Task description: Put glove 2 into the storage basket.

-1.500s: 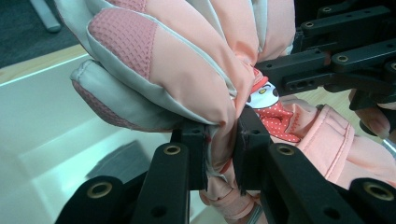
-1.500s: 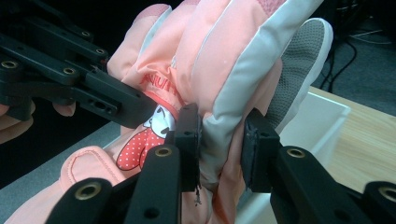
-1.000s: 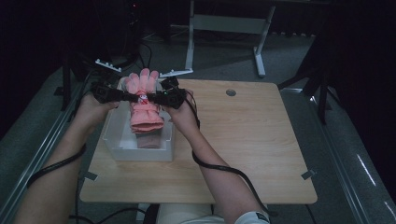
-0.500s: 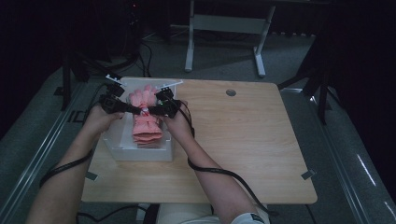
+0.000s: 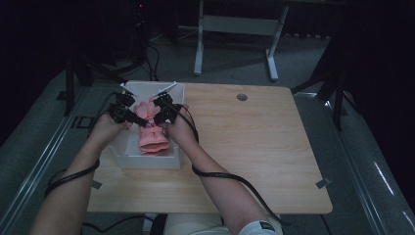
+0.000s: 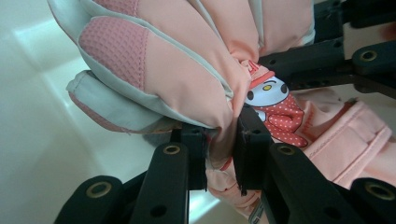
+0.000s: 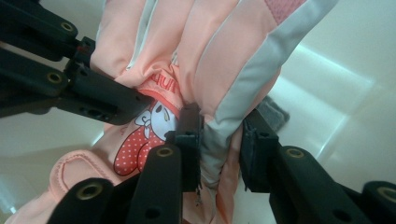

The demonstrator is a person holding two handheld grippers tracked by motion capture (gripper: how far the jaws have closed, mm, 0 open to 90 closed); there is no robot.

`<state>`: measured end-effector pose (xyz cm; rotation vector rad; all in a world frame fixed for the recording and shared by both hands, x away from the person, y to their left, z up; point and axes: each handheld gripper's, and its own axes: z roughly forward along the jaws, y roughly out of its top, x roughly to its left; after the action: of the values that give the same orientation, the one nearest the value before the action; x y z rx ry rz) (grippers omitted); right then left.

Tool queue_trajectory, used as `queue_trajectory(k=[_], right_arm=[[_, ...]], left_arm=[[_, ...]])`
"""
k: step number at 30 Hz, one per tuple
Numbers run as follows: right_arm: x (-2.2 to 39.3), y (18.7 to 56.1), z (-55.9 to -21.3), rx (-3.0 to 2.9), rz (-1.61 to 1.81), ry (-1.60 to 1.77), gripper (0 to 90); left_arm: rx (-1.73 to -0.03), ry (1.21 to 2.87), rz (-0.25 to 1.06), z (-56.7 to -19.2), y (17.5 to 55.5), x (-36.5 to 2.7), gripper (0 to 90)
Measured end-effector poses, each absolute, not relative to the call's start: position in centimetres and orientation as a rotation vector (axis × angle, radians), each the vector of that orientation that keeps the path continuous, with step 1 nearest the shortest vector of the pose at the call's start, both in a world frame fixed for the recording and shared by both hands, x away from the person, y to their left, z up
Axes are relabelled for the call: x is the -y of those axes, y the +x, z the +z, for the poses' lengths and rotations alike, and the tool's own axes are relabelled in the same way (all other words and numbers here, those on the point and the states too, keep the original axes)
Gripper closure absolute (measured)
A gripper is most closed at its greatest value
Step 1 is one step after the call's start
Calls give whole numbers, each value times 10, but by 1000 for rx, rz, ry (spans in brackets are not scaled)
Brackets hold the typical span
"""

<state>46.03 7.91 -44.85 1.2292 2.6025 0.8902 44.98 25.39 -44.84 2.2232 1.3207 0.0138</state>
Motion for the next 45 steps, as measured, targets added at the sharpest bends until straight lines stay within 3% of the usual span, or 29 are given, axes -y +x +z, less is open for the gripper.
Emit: queue_trajectory(k=[9,24,45], right_arm=[[-86,460,-450,-2595,802,1226,595],[-76,459,-442,-2545,891,1193,505],[-52,457,-425,-2575,1050,1208,538]], left_arm=[[-1373,2277,17,-452,452,-250,673],[-1383,2344,142,-452,447,-240,520],[-1413,2129,302,-424,425,-258,447]])
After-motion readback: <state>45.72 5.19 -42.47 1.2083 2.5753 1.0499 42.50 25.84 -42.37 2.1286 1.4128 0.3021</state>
